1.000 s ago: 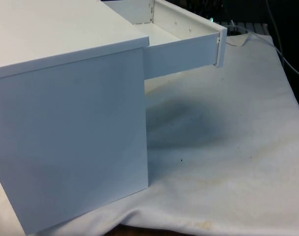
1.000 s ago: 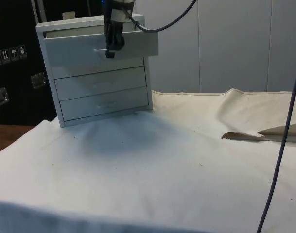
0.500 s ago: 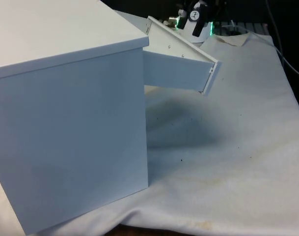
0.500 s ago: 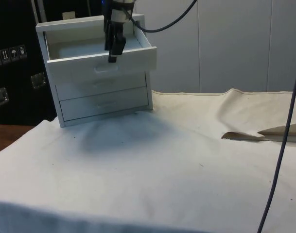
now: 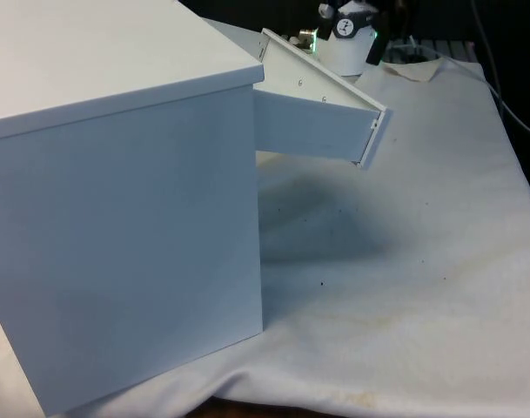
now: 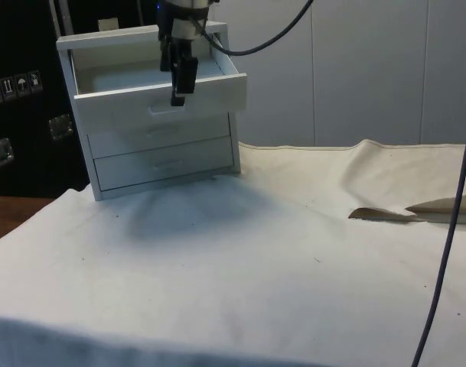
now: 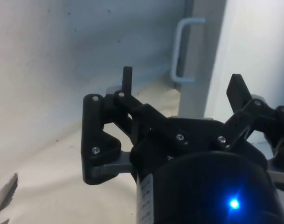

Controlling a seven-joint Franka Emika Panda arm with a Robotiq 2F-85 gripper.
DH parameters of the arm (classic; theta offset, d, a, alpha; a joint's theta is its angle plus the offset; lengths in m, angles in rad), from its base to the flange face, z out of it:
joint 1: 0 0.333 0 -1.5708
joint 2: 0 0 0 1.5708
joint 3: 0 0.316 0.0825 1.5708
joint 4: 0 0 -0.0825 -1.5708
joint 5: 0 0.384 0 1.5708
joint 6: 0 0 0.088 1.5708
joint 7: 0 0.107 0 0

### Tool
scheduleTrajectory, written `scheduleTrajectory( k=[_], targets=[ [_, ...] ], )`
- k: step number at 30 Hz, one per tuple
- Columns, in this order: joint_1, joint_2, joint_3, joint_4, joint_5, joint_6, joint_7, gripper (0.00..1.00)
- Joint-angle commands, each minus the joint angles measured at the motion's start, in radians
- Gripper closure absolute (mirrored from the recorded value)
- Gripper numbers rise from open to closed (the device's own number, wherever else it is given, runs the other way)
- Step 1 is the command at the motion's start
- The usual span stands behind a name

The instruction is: Open the drawer, then close it.

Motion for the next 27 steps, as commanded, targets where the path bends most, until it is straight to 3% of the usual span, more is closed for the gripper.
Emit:
scheduleTrajectory(
  k=[1,2,8,9,17,18,19,23,24,26,27],
  targets=[
    [0.003,0.013,0.007,0.01,-0.012,-0.009,0.021,0.0],
    [0.0,0.005,0.007,0.002,0.0,-0.003,0.006,0.0],
    [0.003,0.048,0.042,0.019,-0.023,-0.009,0.065,0.0],
    [0.0,0.042,0.044,0.011,-0.002,-0.006,0.046,0.0],
    [0.003,0.101,0.083,0.021,-0.059,0.005,0.152,0.0],
    [0.0,0.093,0.083,0.016,-0.036,0.0,0.128,0.0],
    [0.003,0.106,0.086,0.02,-0.064,0.007,0.163,0.0],
    [0.0,0.127,0.095,0.017,-0.098,0.015,0.209,0.0],
    [0.0,0.13,0.095,0.017,-0.105,0.017,0.217,0.01],
    [0.0,0.137,0.095,0.015,-0.121,0.021,0.237,0.15],
    [0.0,0.137,0.099,0.014,-0.099,0.011,0.22,0.22]
  ],
)
